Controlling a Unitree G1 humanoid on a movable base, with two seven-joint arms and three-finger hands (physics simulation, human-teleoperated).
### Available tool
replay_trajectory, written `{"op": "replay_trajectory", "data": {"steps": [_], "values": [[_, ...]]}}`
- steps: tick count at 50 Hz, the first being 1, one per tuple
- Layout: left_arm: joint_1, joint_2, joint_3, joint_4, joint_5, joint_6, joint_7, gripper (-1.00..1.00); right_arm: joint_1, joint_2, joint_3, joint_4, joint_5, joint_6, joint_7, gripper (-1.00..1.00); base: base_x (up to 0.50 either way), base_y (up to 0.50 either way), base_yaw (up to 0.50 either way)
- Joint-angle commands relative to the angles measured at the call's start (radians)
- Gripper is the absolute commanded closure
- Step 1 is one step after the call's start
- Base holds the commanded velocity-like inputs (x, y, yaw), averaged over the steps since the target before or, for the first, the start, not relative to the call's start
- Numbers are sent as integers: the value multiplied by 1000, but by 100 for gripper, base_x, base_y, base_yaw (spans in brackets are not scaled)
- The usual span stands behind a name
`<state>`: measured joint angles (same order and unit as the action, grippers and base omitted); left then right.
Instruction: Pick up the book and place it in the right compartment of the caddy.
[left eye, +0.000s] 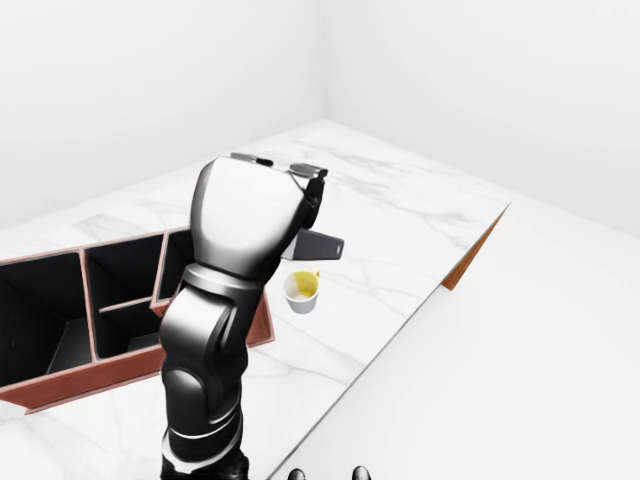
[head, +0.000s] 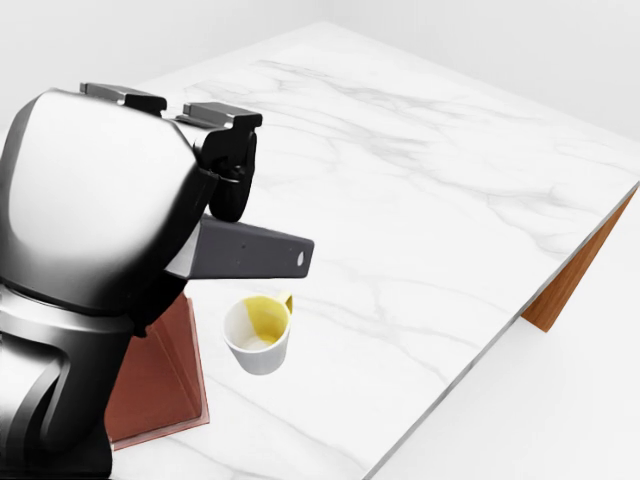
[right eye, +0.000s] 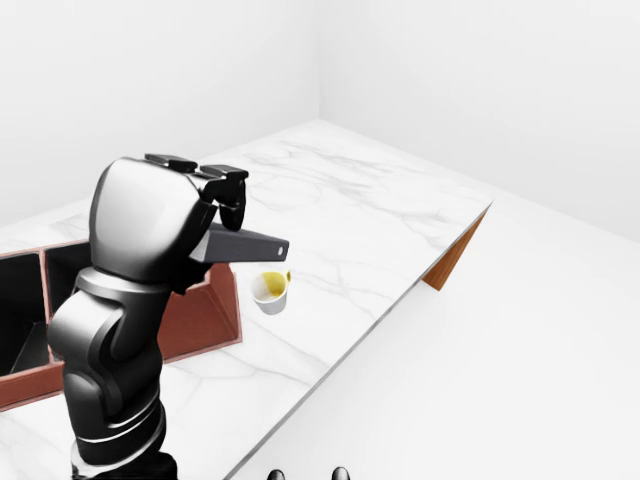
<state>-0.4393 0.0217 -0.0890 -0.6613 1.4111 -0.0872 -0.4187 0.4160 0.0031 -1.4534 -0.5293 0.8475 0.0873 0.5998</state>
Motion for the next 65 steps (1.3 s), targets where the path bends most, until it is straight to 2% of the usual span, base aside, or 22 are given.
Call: {"op": "replay_trajectory", "data": {"steps": [1, 11, 23, 27, 34, 41, 45, 52, 54, 65], "values": [[-163, 95, 102, 188, -63, 0, 65, 100, -1, 0, 2, 0, -2, 0, -2, -100, 0, 0, 0], [-207, 175, 145, 310, -104, 2, 116, 100, 2, 0, -1, -5, 3, 0, -3, -100, 0, 0, 0], [-235, 270, 201, 376, -157, 43, 142, 100, -1, -2, 0, -1, -1, 0, -4, -100, 0, 0, 0], [-220, 294, 216, 386, -169, 50, 159, 100, 0, -2, 0, -2, 0, 0, -4, -100, 0, 0, 0], [-200, 330, 241, 355, -193, 66, 145, 100, -1, -1, 0, -1, -4, 0, -2, -100, 0, 0, 0], [-203, 354, 257, 362, -207, 73, 148, 100, -1, 0, 2, 0, -6, 0, -2, -100, 0, 0, 0], [-197, 374, 277, 366, -221, 84, 150, 100, -1, -2, 0, -1, -5, 0, -5, -100, 0, 0, 0], [-186, 402, 286, 410, -218, 87, 189, 100, -3, 1, 5, -2, -18, 0, -7, -100, 0, 0, 0], [-184, 404, 286, 412, -197, 97, 203, 100, -4, 2, 9, 0, -24, 0, -3, -100, 0, 0, 0], [-184, 405, 285, 412, -197, 98, 203, 100, -4, 2, 9, 0, -24, 0, -3, -100, 0, 0, 0]]}}
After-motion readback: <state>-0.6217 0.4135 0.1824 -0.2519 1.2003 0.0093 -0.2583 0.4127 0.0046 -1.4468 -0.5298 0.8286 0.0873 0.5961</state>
